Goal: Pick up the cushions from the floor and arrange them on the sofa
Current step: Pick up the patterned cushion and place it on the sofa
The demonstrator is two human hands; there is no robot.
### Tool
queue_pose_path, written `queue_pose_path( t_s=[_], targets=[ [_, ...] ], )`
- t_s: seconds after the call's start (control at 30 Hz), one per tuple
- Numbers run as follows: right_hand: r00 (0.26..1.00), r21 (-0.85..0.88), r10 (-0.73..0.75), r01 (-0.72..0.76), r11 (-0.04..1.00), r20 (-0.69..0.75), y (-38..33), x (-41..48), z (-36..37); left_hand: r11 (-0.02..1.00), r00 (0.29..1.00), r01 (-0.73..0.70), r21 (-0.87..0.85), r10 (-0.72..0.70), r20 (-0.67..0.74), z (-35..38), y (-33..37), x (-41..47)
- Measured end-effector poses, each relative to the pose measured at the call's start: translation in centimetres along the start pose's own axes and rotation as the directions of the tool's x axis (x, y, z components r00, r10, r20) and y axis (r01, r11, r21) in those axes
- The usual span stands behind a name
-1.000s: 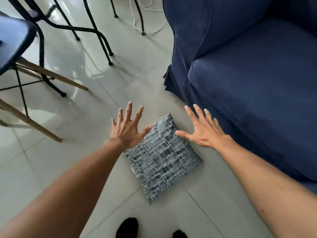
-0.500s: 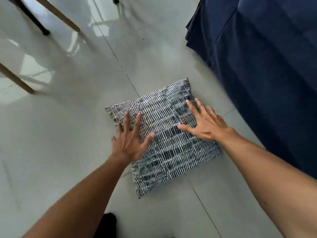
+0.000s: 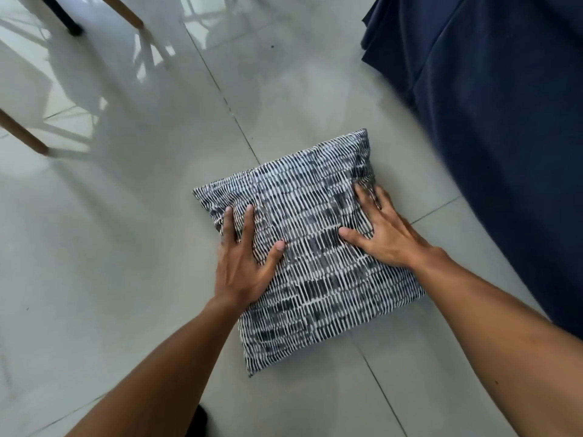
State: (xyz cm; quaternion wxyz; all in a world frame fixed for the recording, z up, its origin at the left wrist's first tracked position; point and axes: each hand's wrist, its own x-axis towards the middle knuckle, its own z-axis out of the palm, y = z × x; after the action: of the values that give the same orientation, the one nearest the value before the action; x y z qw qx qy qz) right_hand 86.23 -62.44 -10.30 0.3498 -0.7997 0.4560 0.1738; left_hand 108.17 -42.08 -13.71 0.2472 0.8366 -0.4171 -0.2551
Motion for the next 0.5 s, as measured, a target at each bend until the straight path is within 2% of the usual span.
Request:
queue_pose_path(
  t_s=[0.17,0.5],
  targets=[
    [0.989,0.042,-0.114,0.119,0.992,-0.095,-1.4,-1.2,-0.3,0.994,0.998,-0.061,-0.09,0.058,-0.038,-2.0,0.7,0.0],
    [0.956,0.055,-0.211,0.226,0.973,-0.203,-8.9,-6.8,-4.9,0.991,0.988,-0.124,-0.046,0.12,-0.094,-12.0,5.0,-1.2]
  ],
)
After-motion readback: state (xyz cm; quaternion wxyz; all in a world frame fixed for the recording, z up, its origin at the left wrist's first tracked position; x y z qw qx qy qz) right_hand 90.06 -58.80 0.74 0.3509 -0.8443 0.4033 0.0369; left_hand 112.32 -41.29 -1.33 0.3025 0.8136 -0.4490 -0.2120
